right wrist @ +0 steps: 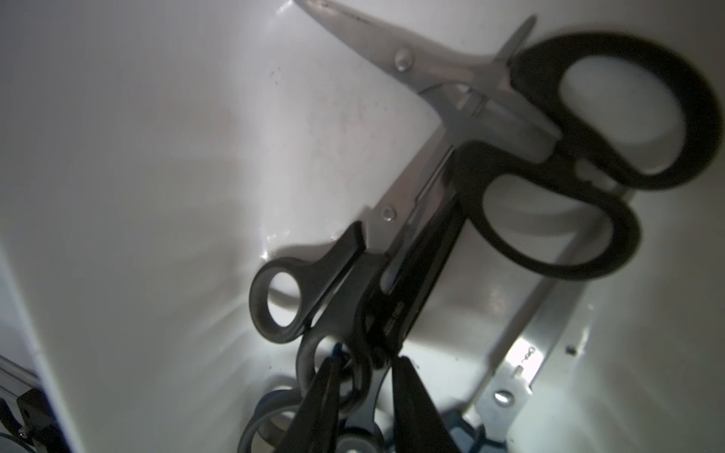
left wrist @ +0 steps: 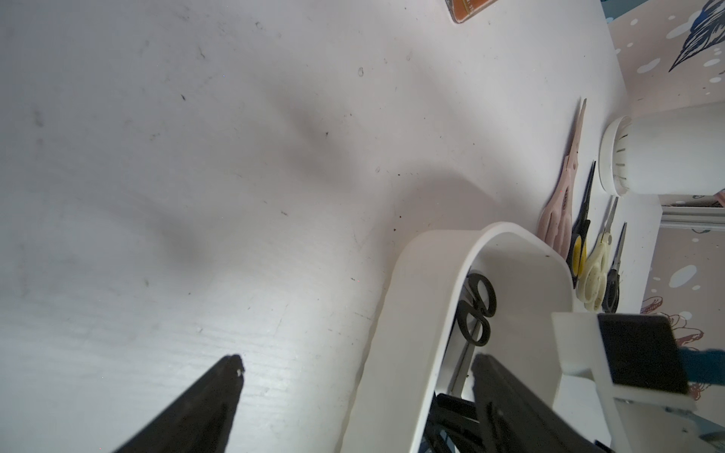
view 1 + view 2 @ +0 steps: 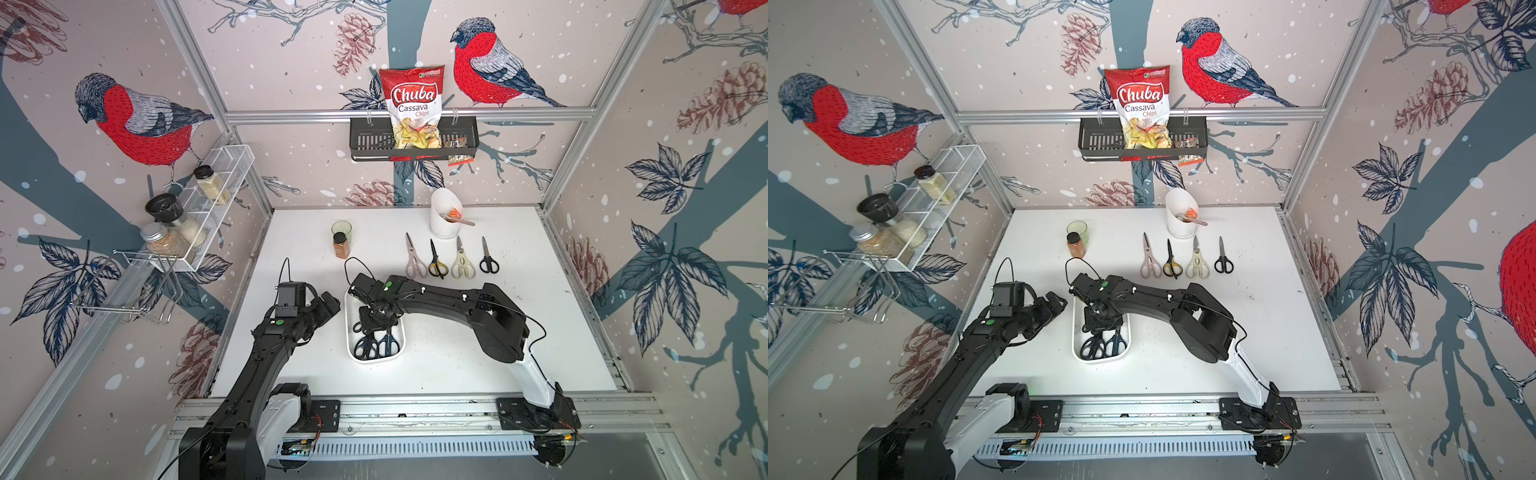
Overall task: Take the scissors out of the storage box
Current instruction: Pick up the scissors from the storage box.
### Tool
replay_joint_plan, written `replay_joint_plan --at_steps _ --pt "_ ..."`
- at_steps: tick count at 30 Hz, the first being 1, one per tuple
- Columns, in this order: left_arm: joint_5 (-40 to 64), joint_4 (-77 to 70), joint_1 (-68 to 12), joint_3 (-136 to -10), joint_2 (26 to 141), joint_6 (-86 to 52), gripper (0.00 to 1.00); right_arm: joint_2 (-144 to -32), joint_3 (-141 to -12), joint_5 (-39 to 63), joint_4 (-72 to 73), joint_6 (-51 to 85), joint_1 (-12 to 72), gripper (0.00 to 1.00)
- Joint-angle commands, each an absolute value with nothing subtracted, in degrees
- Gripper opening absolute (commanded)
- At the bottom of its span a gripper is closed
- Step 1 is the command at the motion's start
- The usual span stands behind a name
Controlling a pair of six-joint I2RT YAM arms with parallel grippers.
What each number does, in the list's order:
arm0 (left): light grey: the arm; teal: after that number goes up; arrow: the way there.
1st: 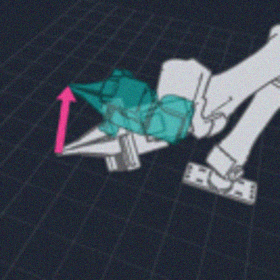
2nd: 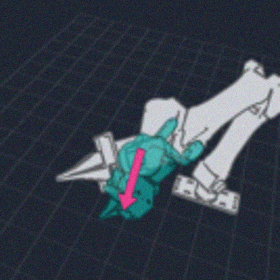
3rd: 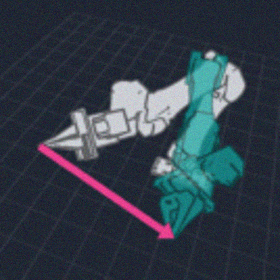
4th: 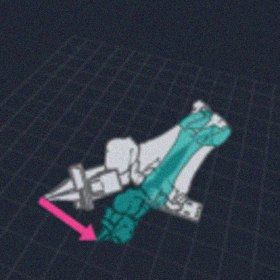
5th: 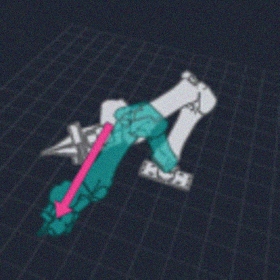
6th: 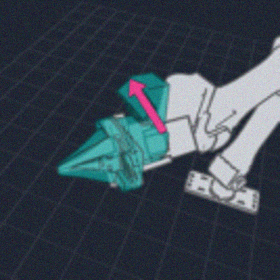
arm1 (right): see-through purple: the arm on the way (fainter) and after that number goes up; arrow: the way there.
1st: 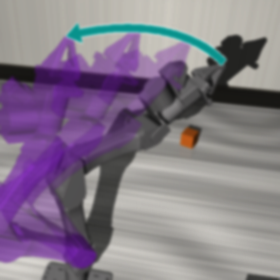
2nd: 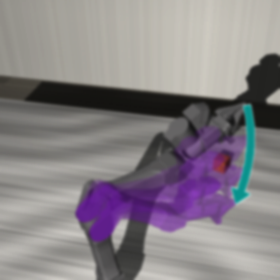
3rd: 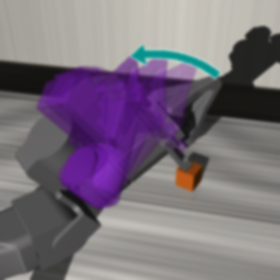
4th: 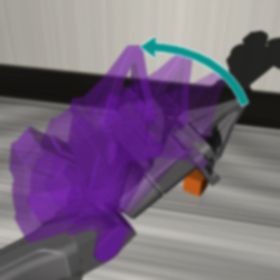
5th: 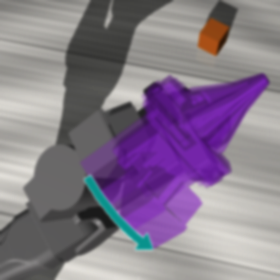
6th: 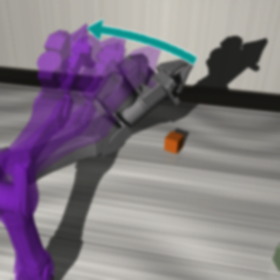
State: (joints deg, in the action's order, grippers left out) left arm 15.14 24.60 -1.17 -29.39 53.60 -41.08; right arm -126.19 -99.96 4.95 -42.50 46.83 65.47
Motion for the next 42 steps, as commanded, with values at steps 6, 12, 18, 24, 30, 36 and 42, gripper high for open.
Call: replay_joint_plan --at_steps 6,12,18,24,30,36,42 --pt "14.6 25.9 -1.1 -29.1 52.8 -39.9 0.95 -127.2 -100.1 4.4 -42.5 47.9 65.6 0.24" --pt "14.6 25.9 -1.1 -29.2 52.3 -39.9 0.95 -127.0 -100.0 3.7 -42.9 48.0 65.6 0.16" --pt "14.5 25.8 -1.1 -29.0 51.9 -40.0 0.95 -126.2 -99.2 3.3 -42.8 47.5 65.7 0.07" --pt "14.3 25.6 -1.1 -28.8 51.3 -40.1 0.95 -124.3 -99.0 2.1 -44.4 44.4 66.0 0.00" --pt "14.2 25.3 -1.1 -28.8 50.6 -40.1 0.95 -120.4 -96.0 5.4 -42.6 37.9 66.5 0.00" --pt "14.9 24.7 -1.1 -28.8 50.5 -40.0 0.95 -116.8 -91.5 12.5 -39.1 35.3 66.4 0.00" --pt "14.5 24.1 -1.1 -29.3 50.4 -40.2 0.95 -112.4 -87.7 18.6 -35.0 31.9 66.5 0.00"
